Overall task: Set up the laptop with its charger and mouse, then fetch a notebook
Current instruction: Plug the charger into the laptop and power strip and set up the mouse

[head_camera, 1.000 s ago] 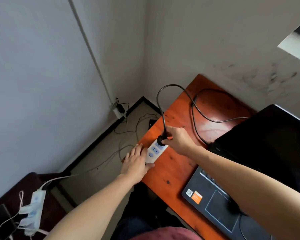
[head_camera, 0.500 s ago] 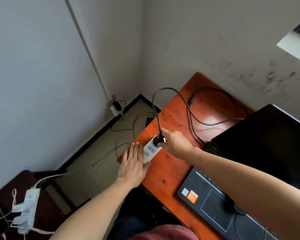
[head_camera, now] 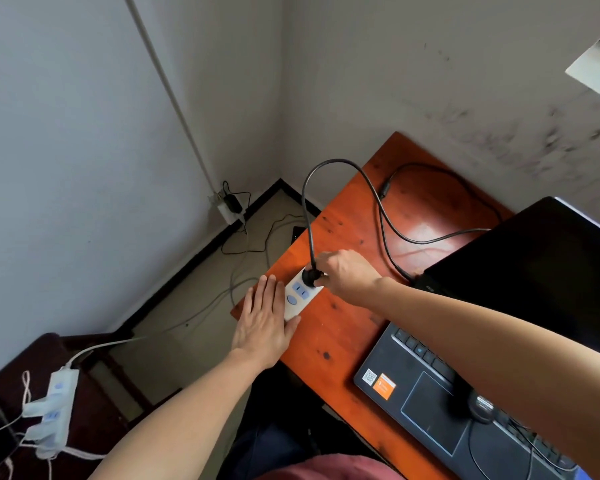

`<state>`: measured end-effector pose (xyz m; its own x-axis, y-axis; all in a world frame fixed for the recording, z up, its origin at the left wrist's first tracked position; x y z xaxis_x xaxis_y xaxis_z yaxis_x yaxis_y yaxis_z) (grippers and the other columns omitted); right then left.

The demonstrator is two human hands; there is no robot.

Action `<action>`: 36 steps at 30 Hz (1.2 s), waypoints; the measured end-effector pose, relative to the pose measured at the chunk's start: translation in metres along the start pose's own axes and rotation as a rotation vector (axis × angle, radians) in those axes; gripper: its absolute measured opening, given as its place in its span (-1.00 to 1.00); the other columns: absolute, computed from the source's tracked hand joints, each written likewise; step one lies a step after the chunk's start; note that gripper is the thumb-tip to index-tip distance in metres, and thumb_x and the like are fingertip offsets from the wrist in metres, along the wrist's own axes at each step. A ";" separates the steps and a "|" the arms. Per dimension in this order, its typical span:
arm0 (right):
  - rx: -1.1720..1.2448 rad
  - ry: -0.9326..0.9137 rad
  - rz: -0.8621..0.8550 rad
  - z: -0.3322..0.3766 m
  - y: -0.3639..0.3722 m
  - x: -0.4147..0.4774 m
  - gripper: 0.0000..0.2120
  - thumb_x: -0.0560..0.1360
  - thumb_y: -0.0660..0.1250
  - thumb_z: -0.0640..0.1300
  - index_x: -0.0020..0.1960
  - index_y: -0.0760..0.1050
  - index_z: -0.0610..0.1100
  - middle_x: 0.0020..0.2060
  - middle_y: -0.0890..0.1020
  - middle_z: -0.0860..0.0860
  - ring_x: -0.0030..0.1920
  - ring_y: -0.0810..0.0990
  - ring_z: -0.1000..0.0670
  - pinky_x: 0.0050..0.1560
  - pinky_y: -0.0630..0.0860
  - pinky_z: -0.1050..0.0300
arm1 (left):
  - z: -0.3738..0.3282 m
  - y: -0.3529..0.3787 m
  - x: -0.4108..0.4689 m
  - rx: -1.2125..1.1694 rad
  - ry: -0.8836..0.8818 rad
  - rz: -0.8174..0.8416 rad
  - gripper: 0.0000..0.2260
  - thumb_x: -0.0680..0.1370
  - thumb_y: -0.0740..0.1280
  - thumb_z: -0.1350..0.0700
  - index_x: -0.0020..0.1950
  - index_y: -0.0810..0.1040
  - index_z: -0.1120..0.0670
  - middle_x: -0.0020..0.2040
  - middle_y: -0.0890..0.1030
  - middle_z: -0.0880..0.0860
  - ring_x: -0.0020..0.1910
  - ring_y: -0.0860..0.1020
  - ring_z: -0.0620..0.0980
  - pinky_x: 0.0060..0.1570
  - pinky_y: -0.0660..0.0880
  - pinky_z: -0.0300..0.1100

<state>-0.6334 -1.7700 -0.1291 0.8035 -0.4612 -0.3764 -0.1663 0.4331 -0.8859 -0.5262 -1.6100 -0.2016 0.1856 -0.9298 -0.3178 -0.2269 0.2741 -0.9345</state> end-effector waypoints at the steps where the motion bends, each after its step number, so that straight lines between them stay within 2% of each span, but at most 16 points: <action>1: 0.033 0.014 -0.001 -0.003 0.001 0.000 -0.74 0.56 0.31 -0.06 0.17 0.56 -0.17 0.06 0.62 -0.03 0.02 0.60 -0.11 -0.01 0.53 -0.02 | 0.000 0.001 0.000 -0.001 0.001 0.006 -0.28 0.55 -0.28 -0.26 0.55 -0.03 0.20 0.57 0.01 0.18 0.56 -0.12 0.12 0.48 -0.19 0.03; 4: 0.046 0.039 -0.047 -0.010 0.007 -0.003 -0.75 0.56 0.30 -0.03 0.17 0.56 -0.12 0.05 0.62 0.02 0.04 0.58 -0.08 -0.08 0.52 0.05 | -0.001 0.002 0.002 -0.011 -0.004 0.009 -0.28 0.55 -0.27 -0.26 0.55 -0.04 0.19 0.57 0.00 0.18 0.56 -0.14 0.11 0.49 -0.18 0.04; 6: 0.033 0.043 -0.090 -0.011 0.013 -0.005 -0.75 0.57 0.27 -0.02 0.18 0.55 -0.08 0.04 0.60 0.05 0.08 0.54 -0.03 -0.17 0.45 0.14 | -0.001 0.003 0.002 0.001 -0.005 0.022 -0.29 0.55 -0.25 -0.25 0.55 -0.06 0.19 0.57 -0.01 0.18 0.56 -0.14 0.11 0.50 -0.16 0.04; 9: 0.009 0.054 -0.131 -0.008 0.019 -0.007 -0.75 0.57 0.25 0.00 0.21 0.52 -0.03 0.03 0.59 0.09 0.10 0.49 0.01 -0.24 0.38 0.14 | 0.002 0.002 0.002 0.013 0.001 0.042 -0.31 0.57 -0.19 -0.24 0.55 -0.08 0.20 0.57 -0.02 0.19 0.56 -0.14 0.12 0.49 -0.14 0.05; 12: 0.048 0.113 -0.112 -0.005 0.019 -0.008 -0.76 0.56 0.26 -0.02 0.20 0.52 -0.04 0.04 0.60 0.07 0.10 0.51 -0.02 -0.21 0.45 0.08 | 0.002 -0.002 0.002 0.010 0.008 0.093 -0.31 0.60 -0.09 -0.23 0.54 -0.15 0.22 0.57 -0.09 0.20 0.55 -0.16 0.13 0.50 -0.12 0.06; 15: 0.136 0.235 -0.115 0.005 0.021 -0.012 -0.78 0.54 0.27 -0.05 0.17 0.50 -0.04 0.05 0.58 0.03 0.09 0.55 -0.11 -0.22 0.39 0.07 | 0.008 -0.013 0.003 0.065 0.075 0.209 -0.28 0.60 0.05 -0.15 0.54 -0.22 0.22 0.57 -0.16 0.19 0.55 -0.20 0.15 0.49 -0.09 0.06; 17: 0.216 0.332 -0.136 0.010 0.026 -0.023 -0.68 0.54 0.27 -0.06 0.30 0.44 0.02 0.16 0.55 0.00 0.11 0.57 -0.16 -0.14 0.42 0.04 | 0.014 -0.027 0.006 0.086 0.108 0.314 -0.27 0.58 0.16 -0.07 0.54 -0.21 0.18 0.57 -0.15 0.17 0.55 -0.17 0.14 0.48 0.00 0.07; 19: 0.249 0.402 -0.140 0.011 0.034 -0.047 -0.53 0.55 0.25 -0.08 0.44 0.30 0.08 0.23 0.51 -0.02 0.14 0.57 -0.18 -0.04 0.49 -0.02 | 0.018 -0.044 0.006 0.098 0.124 0.345 -0.37 0.56 0.19 -0.03 0.53 0.02 0.16 0.55 0.06 0.15 0.53 0.06 0.13 0.41 0.18 0.06; 21: 0.256 0.467 -0.184 0.005 0.042 -0.082 -0.47 0.53 0.23 -0.09 0.47 0.25 0.10 0.26 0.50 -0.01 0.15 0.57 -0.17 0.00 0.50 -0.03 | 0.018 -0.060 0.003 0.120 0.160 0.199 -0.62 0.56 0.17 -0.02 0.34 0.31 0.07 0.34 0.37 0.08 0.31 0.36 0.08 0.22 0.36 -0.03; 22: 0.266 0.514 -0.222 0.000 0.046 -0.102 -0.49 0.53 0.22 -0.09 0.46 0.26 0.10 0.26 0.51 0.01 0.14 0.58 -0.16 0.01 0.50 -0.02 | 0.016 -0.066 0.000 0.120 0.191 0.118 -0.71 0.55 0.16 -0.01 0.25 0.38 0.04 0.22 0.44 0.03 0.20 0.41 0.04 0.12 0.40 -0.07; 25: 0.281 0.697 -0.319 -0.015 0.062 -0.169 -0.56 0.54 0.22 -0.06 0.42 0.33 0.11 0.22 0.54 0.04 0.12 0.59 -0.13 0.01 0.49 0.01 | -0.013 -0.072 -0.005 0.010 0.368 0.029 -0.76 0.54 0.16 0.01 0.17 0.46 0.01 0.08 0.50 -0.03 0.11 0.48 -0.02 -0.02 0.43 -0.14; 29: 0.337 0.893 -0.387 -0.015 0.097 -0.250 -0.58 0.54 0.25 -0.06 0.39 0.37 0.07 0.20 0.55 0.06 0.12 0.59 -0.08 0.00 0.48 0.04 | -0.082 -0.063 -0.010 -0.093 0.539 0.118 -0.74 0.55 0.17 0.01 0.21 0.47 0.00 0.13 0.52 -0.04 0.18 0.47 -0.01 0.07 0.43 -0.10; 33: 0.388 1.069 -0.505 -0.010 0.123 -0.316 -0.59 0.49 0.31 -0.09 0.33 0.45 0.08 0.16 0.58 0.10 0.13 0.59 -0.01 -0.01 0.49 0.09 | -0.147 -0.049 -0.016 -0.129 0.566 0.257 -0.75 0.54 0.21 -0.01 0.19 0.48 -0.01 0.13 0.57 0.00 0.15 0.53 0.05 0.04 0.46 -0.09; 36: 0.412 1.182 -0.607 -0.015 0.133 -0.353 -0.71 0.48 0.33 -0.12 0.19 0.54 0.02 0.04 0.61 0.08 0.06 0.59 -0.02 -0.09 0.52 0.06 | -0.183 -0.037 -0.016 -0.149 0.528 0.368 -0.71 0.52 0.25 -0.03 0.21 0.50 0.00 0.10 0.64 0.02 0.13 0.57 0.06 0.03 0.47 -0.13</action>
<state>-0.9473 -1.5613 -0.1180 -0.3000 -0.9417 -0.1527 0.3753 0.0306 -0.9264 -0.6961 -1.6502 -0.1325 -0.4144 -0.7877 -0.4560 -0.3226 0.5956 -0.7357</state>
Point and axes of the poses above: each hand's wrist, its own x-axis towards the middle knuckle, its own y-axis out of the palm, z = x × y, the point moved 2 cm from there along x, towards the middle knuckle
